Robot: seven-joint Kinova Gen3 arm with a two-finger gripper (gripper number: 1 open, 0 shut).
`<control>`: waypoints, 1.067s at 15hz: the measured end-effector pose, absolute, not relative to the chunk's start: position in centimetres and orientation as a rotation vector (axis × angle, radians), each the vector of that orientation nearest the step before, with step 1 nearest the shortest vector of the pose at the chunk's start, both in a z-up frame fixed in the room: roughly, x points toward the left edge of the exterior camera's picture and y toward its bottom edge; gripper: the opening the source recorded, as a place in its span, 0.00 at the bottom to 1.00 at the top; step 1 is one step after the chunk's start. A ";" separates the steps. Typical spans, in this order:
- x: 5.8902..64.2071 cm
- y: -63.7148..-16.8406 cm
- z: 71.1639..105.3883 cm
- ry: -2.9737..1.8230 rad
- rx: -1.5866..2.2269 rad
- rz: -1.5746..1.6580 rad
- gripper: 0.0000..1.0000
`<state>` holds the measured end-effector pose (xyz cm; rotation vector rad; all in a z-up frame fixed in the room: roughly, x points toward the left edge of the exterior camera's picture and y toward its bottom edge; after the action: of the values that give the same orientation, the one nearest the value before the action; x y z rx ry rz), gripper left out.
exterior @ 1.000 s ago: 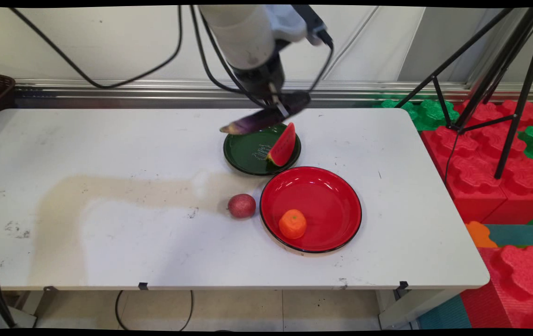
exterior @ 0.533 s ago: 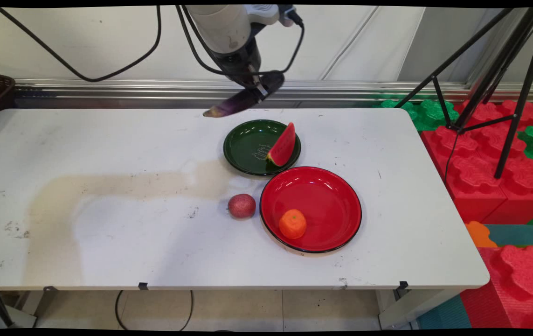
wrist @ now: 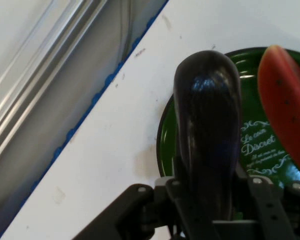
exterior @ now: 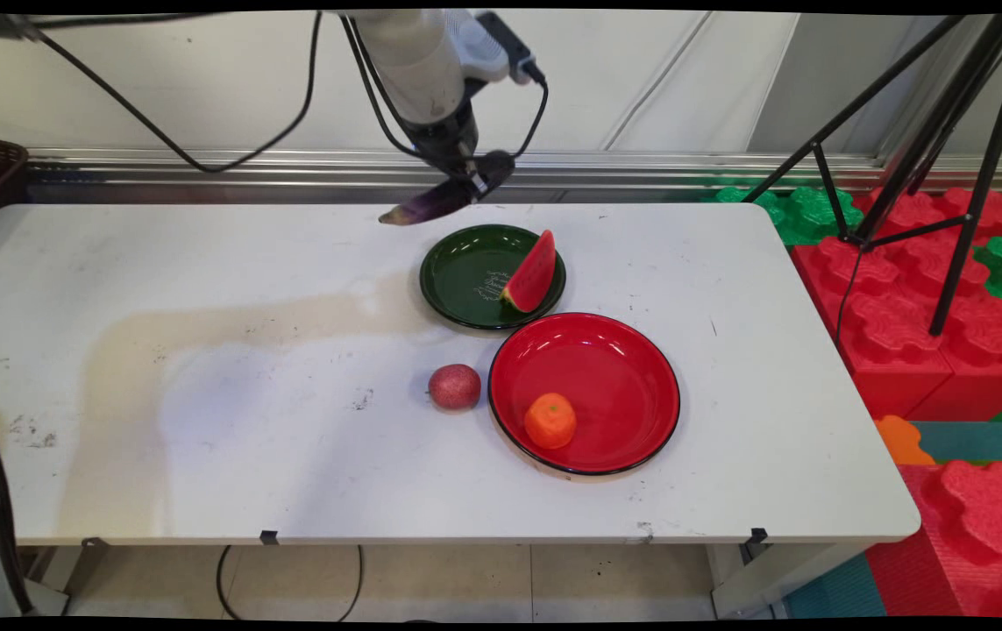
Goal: Place the picked object on the green plate
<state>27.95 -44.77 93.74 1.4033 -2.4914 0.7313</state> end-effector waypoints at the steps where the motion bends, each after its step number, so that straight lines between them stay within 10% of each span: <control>1: 28.1 -45.2 93.2 -2.501 1.401 0.724 0.00; 16: 29.9 -51.2 83.2 -2.702 1.234 0.581 0.00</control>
<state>29.93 -51.16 83.20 1.2341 -2.7019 0.5807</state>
